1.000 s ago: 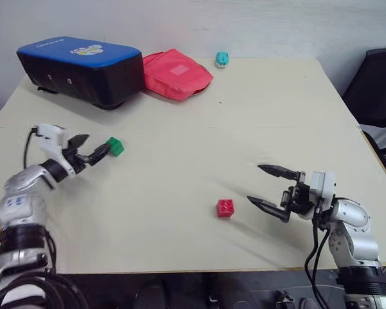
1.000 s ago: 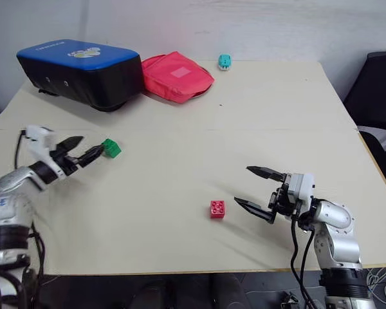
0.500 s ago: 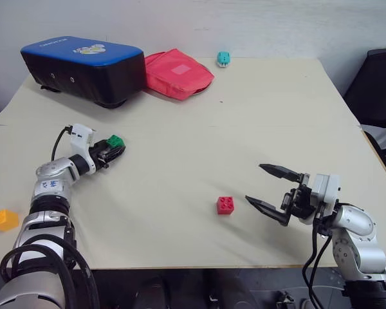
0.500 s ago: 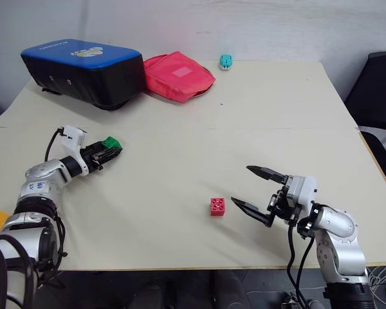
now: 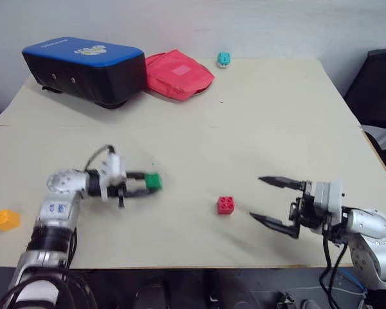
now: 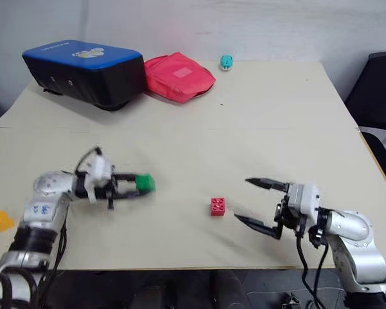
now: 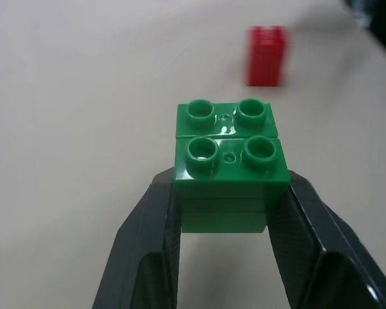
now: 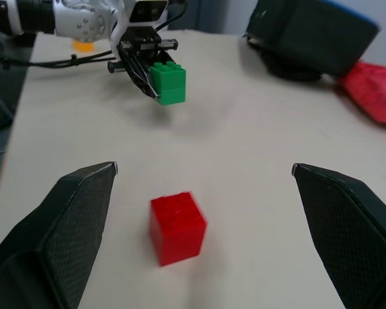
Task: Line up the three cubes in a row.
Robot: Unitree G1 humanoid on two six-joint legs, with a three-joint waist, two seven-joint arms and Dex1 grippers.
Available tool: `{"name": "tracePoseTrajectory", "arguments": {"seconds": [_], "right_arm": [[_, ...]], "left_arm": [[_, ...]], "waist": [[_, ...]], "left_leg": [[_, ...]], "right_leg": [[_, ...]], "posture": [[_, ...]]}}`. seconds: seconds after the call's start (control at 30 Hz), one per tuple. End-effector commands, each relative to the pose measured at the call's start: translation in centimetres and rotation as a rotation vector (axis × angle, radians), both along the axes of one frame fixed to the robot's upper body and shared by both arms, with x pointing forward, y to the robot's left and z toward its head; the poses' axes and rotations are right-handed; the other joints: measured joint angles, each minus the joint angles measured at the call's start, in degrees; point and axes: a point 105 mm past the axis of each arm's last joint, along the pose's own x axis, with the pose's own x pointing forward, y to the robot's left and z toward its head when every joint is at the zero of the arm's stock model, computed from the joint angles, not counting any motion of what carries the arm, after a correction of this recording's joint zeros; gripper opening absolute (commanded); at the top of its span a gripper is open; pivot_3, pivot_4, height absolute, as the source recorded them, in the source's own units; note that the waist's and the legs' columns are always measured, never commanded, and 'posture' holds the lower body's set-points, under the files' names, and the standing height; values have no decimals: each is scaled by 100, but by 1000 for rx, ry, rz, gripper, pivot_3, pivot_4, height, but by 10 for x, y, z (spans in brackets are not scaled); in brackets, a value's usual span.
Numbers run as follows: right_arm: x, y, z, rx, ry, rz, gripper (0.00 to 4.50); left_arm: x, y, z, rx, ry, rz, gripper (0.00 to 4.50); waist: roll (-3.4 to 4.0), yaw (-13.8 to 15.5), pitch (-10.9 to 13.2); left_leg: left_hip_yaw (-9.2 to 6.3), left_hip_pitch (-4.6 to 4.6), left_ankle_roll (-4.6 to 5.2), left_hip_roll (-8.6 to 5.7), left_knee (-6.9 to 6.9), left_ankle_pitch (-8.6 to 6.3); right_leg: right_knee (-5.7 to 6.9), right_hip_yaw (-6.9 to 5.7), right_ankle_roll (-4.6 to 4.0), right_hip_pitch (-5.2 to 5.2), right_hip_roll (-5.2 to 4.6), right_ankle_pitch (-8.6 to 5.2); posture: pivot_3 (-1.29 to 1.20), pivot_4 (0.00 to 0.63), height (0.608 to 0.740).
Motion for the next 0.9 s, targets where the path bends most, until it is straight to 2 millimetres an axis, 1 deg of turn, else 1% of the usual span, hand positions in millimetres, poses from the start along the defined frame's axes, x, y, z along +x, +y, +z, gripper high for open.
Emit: {"name": "tracePoseTrajectory", "arguments": {"seconds": [0.03,0.13,0.17,0.4,0.57,0.7,0.9], "right_arm": [[-9,2,8,-6,-7,47,4500],[-9,3,9,-1,1,37,4500],[-9,3,9,2,2,33,4500],[-12,4,9,11,9,21,4500],[-14,4,8,18,11,14,4500],[-16,2,5,23,15,8,4500],[-15,-1,1,26,17,7,4500]], "left_arm": [[-8,-23,-1,9,-54,-58,1509],[-13,-33,-14,39,-28,-86,1509],[-11,-36,-16,37,-26,-73,1509],[6,-46,-22,50,-6,-28,1509],[16,-46,-24,72,-4,-6,1509],[9,-49,-26,74,20,-49,1509],[7,-51,-26,69,19,-64,1509]], "waist": [[0,30,0],[0,56,0],[0,66,0],[0,128,0],[0,134,0],[0,134,0],[0,134,0]], "left_leg": [[-5,0,4,-1,11,-2],[-6,1,10,-4,18,-6],[-6,1,13,-5,18,-7],[-6,-2,15,-4,20,-9],[-6,-3,20,-5,24,-12],[-6,-3,20,-5,24,-12],[-5,-2,19,-5,25,-11]], "right_leg": [[0,-1,1,5,2,1],[0,0,6,11,3,3],[-1,0,6,11,3,3],[-5,0,6,10,4,3],[-7,0,8,11,4,5],[-7,0,9,11,3,5],[-6,0,8,12,3,5]], "posture": [[0,150,740],[0,150,740],[0,150,740],[0,150,740],[0,150,740],[0,150,740],[0,150,740]]}}
